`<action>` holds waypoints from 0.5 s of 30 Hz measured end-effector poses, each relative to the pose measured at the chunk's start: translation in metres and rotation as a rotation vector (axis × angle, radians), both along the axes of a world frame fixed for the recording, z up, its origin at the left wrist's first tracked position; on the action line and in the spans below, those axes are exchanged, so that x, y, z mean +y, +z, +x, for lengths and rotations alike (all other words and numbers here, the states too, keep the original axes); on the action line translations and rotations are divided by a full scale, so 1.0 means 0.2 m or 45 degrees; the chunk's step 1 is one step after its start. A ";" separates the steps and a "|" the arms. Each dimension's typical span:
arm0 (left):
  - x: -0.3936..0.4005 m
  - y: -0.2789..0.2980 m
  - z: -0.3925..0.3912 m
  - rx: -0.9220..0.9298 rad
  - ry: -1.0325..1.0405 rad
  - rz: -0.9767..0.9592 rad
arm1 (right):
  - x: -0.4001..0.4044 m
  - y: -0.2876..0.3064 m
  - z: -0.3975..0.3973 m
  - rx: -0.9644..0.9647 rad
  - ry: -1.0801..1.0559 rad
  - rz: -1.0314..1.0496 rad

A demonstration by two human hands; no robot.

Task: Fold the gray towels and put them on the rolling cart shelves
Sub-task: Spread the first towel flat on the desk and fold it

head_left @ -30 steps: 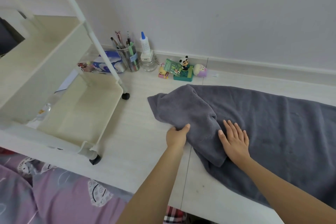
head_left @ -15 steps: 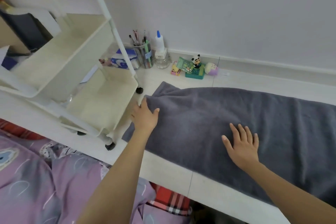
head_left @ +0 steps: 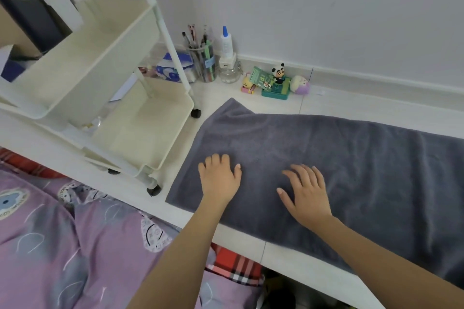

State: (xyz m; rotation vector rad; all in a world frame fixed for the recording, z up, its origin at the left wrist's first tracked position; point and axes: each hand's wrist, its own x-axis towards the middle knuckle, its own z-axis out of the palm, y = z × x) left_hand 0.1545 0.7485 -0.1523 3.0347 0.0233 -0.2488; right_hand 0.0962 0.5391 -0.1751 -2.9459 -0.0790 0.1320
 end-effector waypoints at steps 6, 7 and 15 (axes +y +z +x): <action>-0.03 -0.04 0.03 0.042 -0.096 0.137 | 0.06 -0.05 0.07 -0.009 0.122 -0.041; -0.03 -0.03 0.06 0.027 -0.082 0.146 | 0.07 -0.04 0.09 -0.064 0.122 -0.032; -0.07 0.00 0.52 -0.159 0.087 -0.352 | 0.05 -0.13 0.23 0.033 -0.002 0.028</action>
